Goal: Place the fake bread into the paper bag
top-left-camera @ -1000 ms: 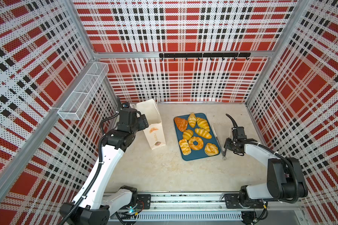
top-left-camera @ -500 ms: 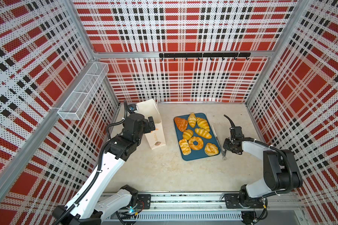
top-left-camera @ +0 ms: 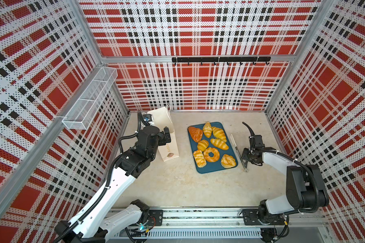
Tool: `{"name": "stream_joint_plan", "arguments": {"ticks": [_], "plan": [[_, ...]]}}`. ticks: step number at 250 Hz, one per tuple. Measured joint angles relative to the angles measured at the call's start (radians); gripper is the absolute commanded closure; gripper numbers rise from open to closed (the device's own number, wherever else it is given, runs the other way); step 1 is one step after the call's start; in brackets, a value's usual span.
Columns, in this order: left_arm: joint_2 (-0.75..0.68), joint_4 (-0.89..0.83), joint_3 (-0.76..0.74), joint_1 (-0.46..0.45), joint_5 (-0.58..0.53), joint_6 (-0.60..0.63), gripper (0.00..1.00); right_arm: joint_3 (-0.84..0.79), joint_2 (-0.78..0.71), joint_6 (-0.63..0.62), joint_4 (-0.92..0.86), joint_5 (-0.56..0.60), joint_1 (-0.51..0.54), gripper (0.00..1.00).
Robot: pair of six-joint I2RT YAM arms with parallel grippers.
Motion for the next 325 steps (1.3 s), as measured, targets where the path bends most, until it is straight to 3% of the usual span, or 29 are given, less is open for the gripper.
{"name": "stream_joint_plan", "arguments": {"ticks": [92,164,225,325], "plan": [[0.068,0.043,0.029,-0.201,-0.075,0.046,0.01,0.049,-0.179,-0.058,-0.077,-0.031,-0.034,0.93],[0.181,0.144,0.064,-0.354,-0.069,0.078,0.01,0.166,-0.187,-0.111,-0.121,-0.192,-0.039,0.92],[0.307,0.259,0.070,-0.381,0.095,0.098,0.01,0.201,-0.187,-0.114,-0.106,-0.365,-0.039,0.91],[0.462,0.426,0.135,-0.304,0.565,0.100,0.01,0.270,-0.184,-0.126,-0.108,-0.640,-0.039,0.89]]}}
